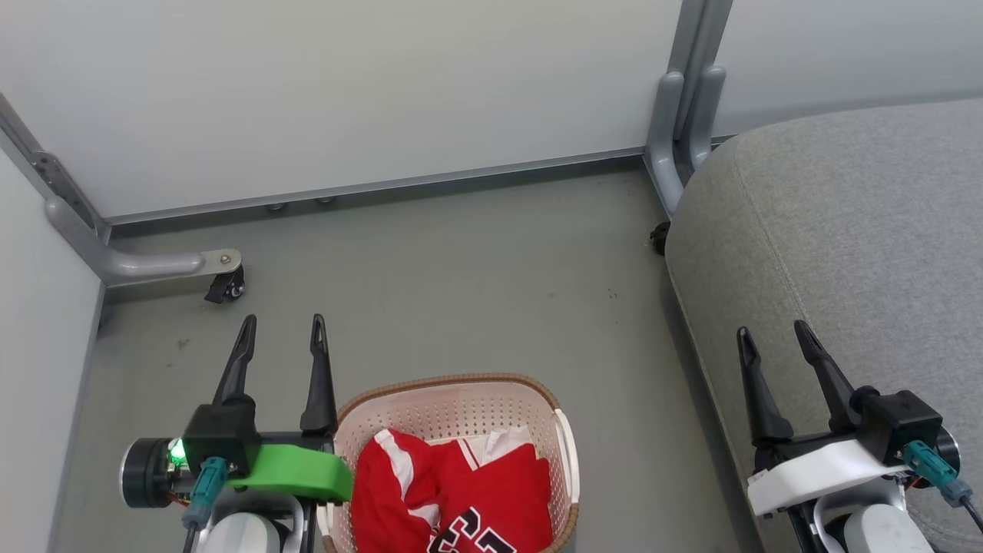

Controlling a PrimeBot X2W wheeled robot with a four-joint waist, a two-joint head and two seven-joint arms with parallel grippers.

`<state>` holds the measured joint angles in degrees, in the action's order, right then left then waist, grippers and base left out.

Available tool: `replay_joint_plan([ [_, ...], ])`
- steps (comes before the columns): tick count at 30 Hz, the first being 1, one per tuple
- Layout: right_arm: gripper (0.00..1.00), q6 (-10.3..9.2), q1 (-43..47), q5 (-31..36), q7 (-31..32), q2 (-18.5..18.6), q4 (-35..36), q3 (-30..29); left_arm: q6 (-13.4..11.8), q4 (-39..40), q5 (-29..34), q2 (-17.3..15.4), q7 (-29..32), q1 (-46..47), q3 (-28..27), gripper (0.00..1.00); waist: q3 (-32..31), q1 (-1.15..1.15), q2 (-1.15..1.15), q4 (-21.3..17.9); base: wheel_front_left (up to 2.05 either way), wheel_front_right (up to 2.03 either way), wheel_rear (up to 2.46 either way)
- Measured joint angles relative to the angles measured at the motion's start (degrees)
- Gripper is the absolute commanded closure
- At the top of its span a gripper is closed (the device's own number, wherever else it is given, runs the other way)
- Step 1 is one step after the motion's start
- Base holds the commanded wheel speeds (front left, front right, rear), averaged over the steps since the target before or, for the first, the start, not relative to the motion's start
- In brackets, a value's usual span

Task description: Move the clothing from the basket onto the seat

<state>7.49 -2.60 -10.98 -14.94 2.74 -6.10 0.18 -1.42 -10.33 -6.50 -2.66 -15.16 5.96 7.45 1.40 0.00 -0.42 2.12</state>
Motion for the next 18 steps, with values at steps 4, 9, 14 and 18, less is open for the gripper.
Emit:
replay_joint_plan([
  [4, 0.00, 0.00, 0.0, -0.4, 0.0, 0.0, -0.3, 0.2, 0.5, -0.5, -1.2, 0.0, 0.0, 0.0, 0.0, 0.00, 0.0, 0.00, 0.00, 0.0, 0.00, 0.00, 0.00],
  [9, 0.00, 0.00, 0.0, -0.6, 0.0, 0.0, -0.6, 0.2, 0.9, -1.0, -2.0, 0.0, 0.0, 0.0, 0.0, 0.00, 0.1, 0.00, 0.00, 0.0, 0.00, 0.00, 0.00],
  [14, 0.00, 0.00, 0.0, -0.8, 0.0, 0.0, -0.7, 0.3, 0.9, -1.4, -2.3, 0.0, 0.0, 0.0, 0.0, 0.00, 0.1, 0.00, 0.00, 0.0, 0.00, 0.00, 0.00],
  [18, 0.00, 0.00, 0.0, -0.9, 0.0, 0.0, -0.7, 0.4, 0.9, -1.5, -2.3, 0.0, 0.0, 0.0, 0.0, 0.00, 0.1, 0.00, 0.00, -0.1, 0.00, 0.00, 0.00],
])
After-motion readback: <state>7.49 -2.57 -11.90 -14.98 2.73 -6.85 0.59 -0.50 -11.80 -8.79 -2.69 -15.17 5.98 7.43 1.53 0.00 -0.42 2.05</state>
